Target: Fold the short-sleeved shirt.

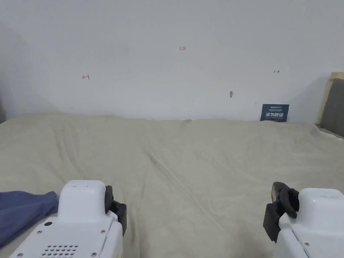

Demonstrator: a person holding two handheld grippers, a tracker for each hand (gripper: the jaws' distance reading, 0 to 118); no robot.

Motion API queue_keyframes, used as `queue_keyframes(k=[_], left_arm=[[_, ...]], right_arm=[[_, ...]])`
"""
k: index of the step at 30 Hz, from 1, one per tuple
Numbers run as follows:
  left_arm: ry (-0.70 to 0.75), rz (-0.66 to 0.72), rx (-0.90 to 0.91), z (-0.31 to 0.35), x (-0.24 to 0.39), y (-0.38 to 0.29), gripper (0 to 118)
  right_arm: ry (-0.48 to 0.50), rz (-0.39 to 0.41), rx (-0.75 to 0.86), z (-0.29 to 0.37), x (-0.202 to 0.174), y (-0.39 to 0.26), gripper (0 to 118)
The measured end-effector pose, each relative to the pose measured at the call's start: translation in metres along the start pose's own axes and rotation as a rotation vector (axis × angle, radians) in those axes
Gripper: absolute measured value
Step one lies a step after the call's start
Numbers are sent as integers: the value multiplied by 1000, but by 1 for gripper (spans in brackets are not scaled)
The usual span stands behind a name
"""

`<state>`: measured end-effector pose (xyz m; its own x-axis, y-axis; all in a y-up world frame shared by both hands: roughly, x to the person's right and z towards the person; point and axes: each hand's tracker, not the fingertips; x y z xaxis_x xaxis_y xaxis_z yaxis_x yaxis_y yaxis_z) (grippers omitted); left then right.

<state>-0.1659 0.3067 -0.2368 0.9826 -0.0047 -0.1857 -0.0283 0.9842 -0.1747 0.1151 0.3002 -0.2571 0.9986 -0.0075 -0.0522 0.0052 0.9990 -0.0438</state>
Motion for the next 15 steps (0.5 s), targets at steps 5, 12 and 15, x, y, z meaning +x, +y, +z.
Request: queue_keyframes(k=[5, 12, 15], left_arm=[[-27, 19, -6, 0, -2, 1, 2], [-28, 10, -15, -1, -5, 0, 2], [-20, 14, -27, -3, -10, -1, 2]], right_arm=[[-5, 6, -8, -1, 0, 0, 0], [-1, 4, -14, -4, -2, 0, 0], [2, 30, -22, -6, -8, -2, 0]])
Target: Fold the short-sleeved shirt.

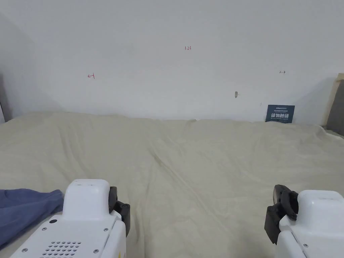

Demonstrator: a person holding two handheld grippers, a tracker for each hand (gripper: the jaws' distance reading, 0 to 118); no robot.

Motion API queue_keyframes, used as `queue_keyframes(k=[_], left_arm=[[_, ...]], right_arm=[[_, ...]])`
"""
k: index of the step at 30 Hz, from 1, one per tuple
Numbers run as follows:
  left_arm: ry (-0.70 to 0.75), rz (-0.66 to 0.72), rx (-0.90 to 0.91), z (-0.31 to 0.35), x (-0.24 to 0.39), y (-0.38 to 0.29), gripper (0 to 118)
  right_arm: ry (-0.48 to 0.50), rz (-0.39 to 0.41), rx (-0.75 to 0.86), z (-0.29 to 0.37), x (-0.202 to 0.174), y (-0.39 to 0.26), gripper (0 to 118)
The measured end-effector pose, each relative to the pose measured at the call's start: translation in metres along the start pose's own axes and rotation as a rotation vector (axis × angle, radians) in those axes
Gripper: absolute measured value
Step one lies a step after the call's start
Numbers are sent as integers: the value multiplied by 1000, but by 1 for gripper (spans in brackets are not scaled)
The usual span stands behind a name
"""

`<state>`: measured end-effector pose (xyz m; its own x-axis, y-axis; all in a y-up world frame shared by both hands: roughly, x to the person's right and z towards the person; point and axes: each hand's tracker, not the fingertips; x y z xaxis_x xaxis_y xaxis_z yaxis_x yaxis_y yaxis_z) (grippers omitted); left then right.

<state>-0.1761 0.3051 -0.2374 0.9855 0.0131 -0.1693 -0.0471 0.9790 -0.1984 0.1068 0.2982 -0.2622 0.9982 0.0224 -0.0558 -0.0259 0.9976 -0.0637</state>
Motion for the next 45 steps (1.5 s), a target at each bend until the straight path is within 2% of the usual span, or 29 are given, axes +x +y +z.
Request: queue_keyframes(k=[2, 8, 11, 15, 20, 23, 27, 30, 35, 41, 45], left_arm=[[19, -5, -2, 0, -3, -1, 2], [36, -6, 8, 6, -19, 1, 2], [79, 6, 11, 9, -29, 2, 2], [201, -8, 20, 24, -53, 0, 2], [375, 33, -3, 50, -103, -5, 2], [509, 40, -23, 70, -133, -12, 2], [587, 106, -39, 89, -165, -19, 2], [611, 150, -51, 92, -181, -24, 2], [622, 163, -101, 76, -192, -38, 2], [574, 227, -175, 35, -215, -60, 2], [550, 260, -222, -1, -236, -76, 2]], right_arm=[[4, 20, -10, -1, -4, -1, 0], [30, 8, -1, -5, -13, 3, 0], [81, 4, -9, -10, -25, 6, 0], [253, 1, 4, -18, -59, 12, 0], [543, -43, -17, -29, -129, 14, 0], [642, 25, -11, -27, -181, 11, 0], [786, 51, -30, -20, -227, 7, 0], [810, 82, -39, -17, -247, 2, 0], [834, 101, -77, -23, -255, -6, 0], [802, 172, -127, -41, -263, -20, 0], [776, 188, -179, -59, -271, -31, 0]])
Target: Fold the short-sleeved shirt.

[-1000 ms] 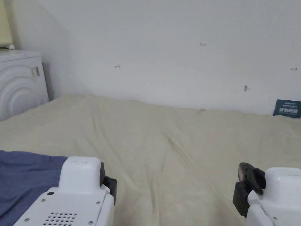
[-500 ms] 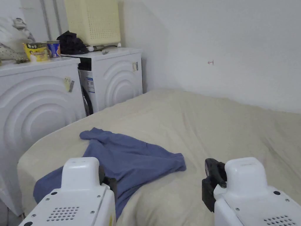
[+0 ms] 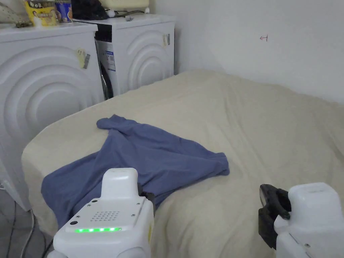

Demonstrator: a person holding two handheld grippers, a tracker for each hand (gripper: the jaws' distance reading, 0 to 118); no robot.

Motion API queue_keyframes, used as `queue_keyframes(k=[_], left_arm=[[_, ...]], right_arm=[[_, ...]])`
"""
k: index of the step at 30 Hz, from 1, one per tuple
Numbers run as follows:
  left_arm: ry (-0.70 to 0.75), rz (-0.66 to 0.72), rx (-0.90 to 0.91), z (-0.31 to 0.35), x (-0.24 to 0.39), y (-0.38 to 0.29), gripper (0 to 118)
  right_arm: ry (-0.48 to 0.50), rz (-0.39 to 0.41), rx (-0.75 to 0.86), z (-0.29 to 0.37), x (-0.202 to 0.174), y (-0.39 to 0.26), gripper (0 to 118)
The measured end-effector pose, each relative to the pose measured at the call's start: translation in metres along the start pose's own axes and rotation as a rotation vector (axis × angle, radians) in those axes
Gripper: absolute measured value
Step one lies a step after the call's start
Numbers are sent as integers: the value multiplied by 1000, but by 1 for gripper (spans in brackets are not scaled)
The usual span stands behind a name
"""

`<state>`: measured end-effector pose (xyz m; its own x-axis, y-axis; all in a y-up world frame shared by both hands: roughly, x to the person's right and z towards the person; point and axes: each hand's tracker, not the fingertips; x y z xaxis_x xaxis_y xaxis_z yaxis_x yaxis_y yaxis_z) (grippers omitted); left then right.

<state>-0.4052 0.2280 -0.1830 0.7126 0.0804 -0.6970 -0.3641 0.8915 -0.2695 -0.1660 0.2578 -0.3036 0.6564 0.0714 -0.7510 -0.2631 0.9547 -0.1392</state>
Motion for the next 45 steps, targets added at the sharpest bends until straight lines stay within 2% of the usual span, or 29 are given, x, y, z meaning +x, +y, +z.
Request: queue_keyframes(k=[2, 5, 8, 9, 10, 11, 12, 16, 21, 24, 25, 26, 27, 28, 30, 36, 45], left_arm=[[-29, 6, -69, -34, 1, -1, 2], [14, -40, -133, -82, 6, -2, 2], [-77, 39, -165, -120, 2, 2, 2], [-57, 23, -154, -129, 3, 6, 13], [-36, 9, -155, -139, 5, 10, 40], [-7, -42, -177, -149, 7, 14, 73], [-7, -41, -189, -158, 7, 17, 96], [-24, -5, -229, -183, 3, 20, 102], [-33, -11, -320, -210, 7, 15, 100], [-37, 0, -331, -212, 11, 9, 81], [-33, 1, -326, -208, 13, 12, 72], [-23, -7, -290, -201, 14, 15, 45], [22, -20, -261, -197, 16, 17, 8], [111, -56, -241, -197, 21, 15, 8], [31, -46, -284, -198, 17, 15, 8], [47, -61, -247, -175, 16, 27, 8], [36, -122, -14, -95, 32, 99, 8]], right_arm=[[-10, -9, -26, -12, 1, -3, 0], [-18, 2, -62, -29, 1, -7, 0], [-14, 8, -88, -40, 0, -11, 0], [-12, 7, -94, -43, 0, -12, 0], [-9, 4, -103, -46, 1, -14, 0], [-9, -7, -111, -48, 1, -15, 0], [-9, -24, -116, -49, 3, -16, 0], [-6, -51, -129, -53, 9, -20, 0], [-24, -67, -160, -58, 16, -26, 0], [-26, -77, -162, -56, 18, -28, 0], [-31, -72, -165, -56, 18, -28, 0], [-32, -69, -169, -56, 19, -28, 0], [-30, -67, -170, -56, 19, -28, 0], [-32, -66, -170, -56, 20, -28, 0], [-34, -70, -169, -54, 21, -27, 0], [-47, -70, -161, -45, 27, -24, 0], [-81, -111, -108, -15, 48, -13, 0]])
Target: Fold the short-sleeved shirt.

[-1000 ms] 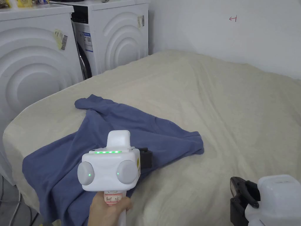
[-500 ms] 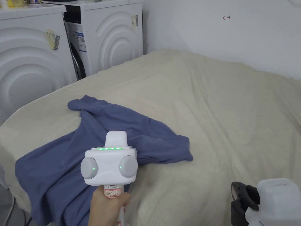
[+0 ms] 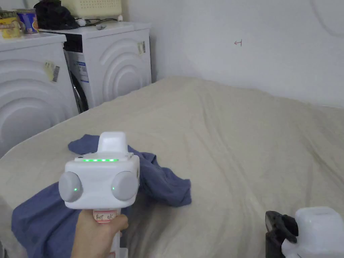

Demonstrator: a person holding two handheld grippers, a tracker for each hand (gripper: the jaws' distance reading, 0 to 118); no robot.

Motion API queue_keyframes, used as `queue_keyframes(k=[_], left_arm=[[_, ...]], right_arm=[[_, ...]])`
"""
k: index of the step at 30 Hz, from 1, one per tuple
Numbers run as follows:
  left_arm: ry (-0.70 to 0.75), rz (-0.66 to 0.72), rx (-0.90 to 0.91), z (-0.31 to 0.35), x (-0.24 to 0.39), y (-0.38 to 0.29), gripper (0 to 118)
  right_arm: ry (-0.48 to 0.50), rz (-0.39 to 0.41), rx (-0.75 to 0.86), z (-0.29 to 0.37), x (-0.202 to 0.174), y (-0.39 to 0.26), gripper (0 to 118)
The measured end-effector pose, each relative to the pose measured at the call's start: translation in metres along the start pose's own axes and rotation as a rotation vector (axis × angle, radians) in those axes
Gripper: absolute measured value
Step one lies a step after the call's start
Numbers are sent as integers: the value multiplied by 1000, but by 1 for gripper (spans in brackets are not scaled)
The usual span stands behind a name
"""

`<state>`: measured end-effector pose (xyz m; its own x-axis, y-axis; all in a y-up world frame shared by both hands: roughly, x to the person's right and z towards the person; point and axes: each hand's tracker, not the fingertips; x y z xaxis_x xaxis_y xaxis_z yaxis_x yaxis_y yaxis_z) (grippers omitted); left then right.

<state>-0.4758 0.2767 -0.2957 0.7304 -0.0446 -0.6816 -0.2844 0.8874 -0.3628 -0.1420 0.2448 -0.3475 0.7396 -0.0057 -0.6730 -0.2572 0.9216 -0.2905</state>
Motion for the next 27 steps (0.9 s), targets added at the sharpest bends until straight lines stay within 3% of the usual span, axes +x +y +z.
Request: queue_keyframes(k=[5, 15, 20, 24, 27], left_arm=[[-67, -11, 243, 76, 17, 59, 8], [-358, -141, 500, 206, 117, 138, 8], [-688, -123, 489, 247, 188, 139, 8], [-789, -216, 480, 266, 257, 113, 8], [-920, -225, 370, 261, 305, 81, 8]], right_arm=[[-31, -21, 49, 26, 19, 6, 0], [-186, -105, 150, 113, 87, 6, 0], [-325, -152, 188, 169, 131, -6, 0], [-444, -189, 186, 208, 163, -19, 0], [-503, -241, 196, 229, 182, -30, 0]])
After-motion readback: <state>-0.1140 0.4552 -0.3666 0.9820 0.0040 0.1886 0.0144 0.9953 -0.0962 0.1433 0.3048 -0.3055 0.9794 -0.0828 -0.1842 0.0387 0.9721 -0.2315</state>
